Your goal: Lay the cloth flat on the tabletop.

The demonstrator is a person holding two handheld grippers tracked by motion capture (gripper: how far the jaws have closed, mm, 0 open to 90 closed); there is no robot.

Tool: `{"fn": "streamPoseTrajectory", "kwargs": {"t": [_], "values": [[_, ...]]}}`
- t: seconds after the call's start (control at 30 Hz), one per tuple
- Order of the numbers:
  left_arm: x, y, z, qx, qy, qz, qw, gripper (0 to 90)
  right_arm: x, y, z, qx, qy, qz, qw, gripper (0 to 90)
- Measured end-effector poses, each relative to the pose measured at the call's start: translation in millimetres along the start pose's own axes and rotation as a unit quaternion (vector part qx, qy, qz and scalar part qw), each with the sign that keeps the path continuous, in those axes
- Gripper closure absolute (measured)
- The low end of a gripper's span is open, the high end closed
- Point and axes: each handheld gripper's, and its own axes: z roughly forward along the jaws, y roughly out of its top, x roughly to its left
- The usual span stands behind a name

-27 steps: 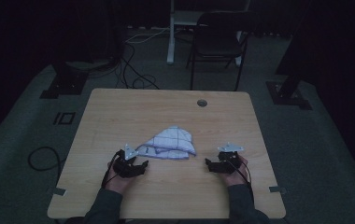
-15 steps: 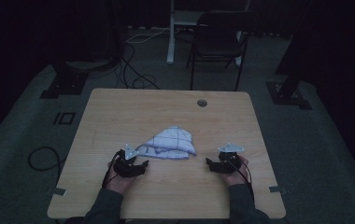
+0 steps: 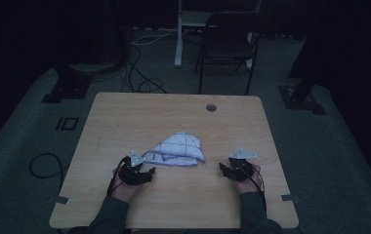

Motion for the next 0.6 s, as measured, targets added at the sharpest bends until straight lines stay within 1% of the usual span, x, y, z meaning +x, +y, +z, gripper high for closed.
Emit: {"fn": "streamPoseTrajectory", "kwargs": {"t": [0.3, 0.43, 0.5, 0.6], "values": [[0.2, 0.0, 0.0, 0.000, -0.001, 0.001, 1.0000, 36.0, 8.0, 4.9, -4.7, -0.013, 0.004, -0.005, 0.9999, 50.5], [0.3, 0.0, 0.0, 0.000, -0.001, 0.000, 1.0000, 36.0, 15.5, 9.9, -8.0, -0.024, 0.004, -0.012, 0.9996, 49.8], [0.3, -0.1, 0.1, -0.001, -0.002, 0.000, 1.0000, 35.9, 18.9, 12.0, -8.4, -0.026, 0.010, -0.014, 0.9995, 48.7], [0.3, -0.2, 0.1, -0.001, -0.002, 0.000, 1.0000, 36.0, 24.1, 14.6, -8.3, -0.028, 0.020, -0.021, 0.9992, 50.0]]}}
